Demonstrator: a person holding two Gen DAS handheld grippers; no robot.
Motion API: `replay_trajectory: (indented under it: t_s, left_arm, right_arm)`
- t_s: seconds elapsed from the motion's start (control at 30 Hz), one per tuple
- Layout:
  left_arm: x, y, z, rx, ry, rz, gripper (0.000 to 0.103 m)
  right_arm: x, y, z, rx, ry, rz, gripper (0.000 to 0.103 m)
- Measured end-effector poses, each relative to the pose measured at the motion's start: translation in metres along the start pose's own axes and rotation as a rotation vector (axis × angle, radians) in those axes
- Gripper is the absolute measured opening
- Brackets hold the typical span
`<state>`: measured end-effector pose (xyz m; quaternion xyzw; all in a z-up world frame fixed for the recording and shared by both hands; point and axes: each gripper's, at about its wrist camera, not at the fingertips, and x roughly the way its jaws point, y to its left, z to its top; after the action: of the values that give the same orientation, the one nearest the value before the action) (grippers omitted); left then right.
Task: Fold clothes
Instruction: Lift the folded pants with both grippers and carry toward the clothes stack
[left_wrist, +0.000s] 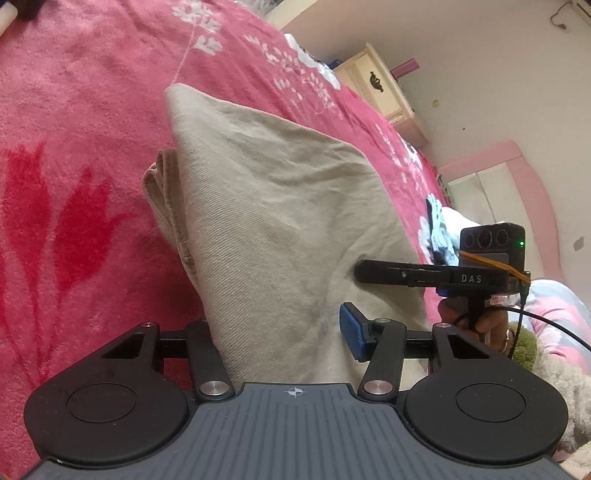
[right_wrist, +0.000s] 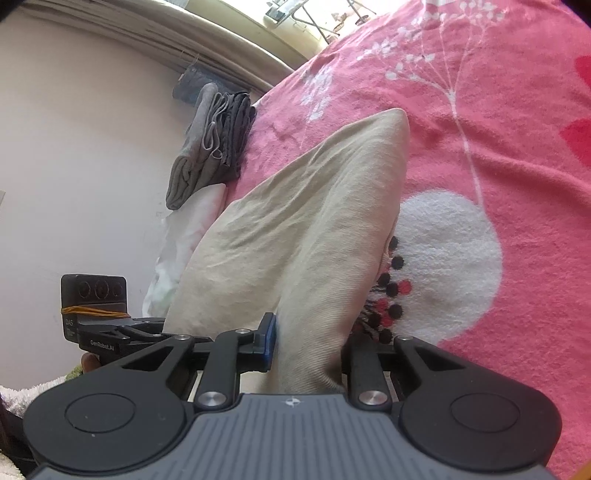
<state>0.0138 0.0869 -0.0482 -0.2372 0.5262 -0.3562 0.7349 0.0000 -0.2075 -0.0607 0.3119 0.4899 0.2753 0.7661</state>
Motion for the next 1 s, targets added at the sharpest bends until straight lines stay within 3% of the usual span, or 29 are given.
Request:
replay_trajectory:
  t_s: [0.27, 0.57, 0.77, 1.0]
  left_arm:
    - [-0.017, -0.011, 0.006, 0.014, -0.073, -0.011, 0.052]
    - [-0.072, -0.013, 0.034, 0.031, -0.243, 0.024, 0.052]
    - [-0.114, -0.007, 0.069, 0.055, -0.353, 0.094, 0.052]
    - [-0.174, 0.010, 0.118, 0.117, -0.486, 0.228, 0.052]
  right_arm:
    - [-0.011, 0.014, 0.009, -0.032, -0.035, 0.022, 0.023]
    - [0.005, 0.061, 0.061, -0.129, -0.078, 0.065, 0.023]
    - [0.035, 0.106, 0.106, -0.185, -0.076, 0.101, 0.023]
    - [0.094, 0.161, 0.168, -0.213, -0.086, 0.176, 0.023]
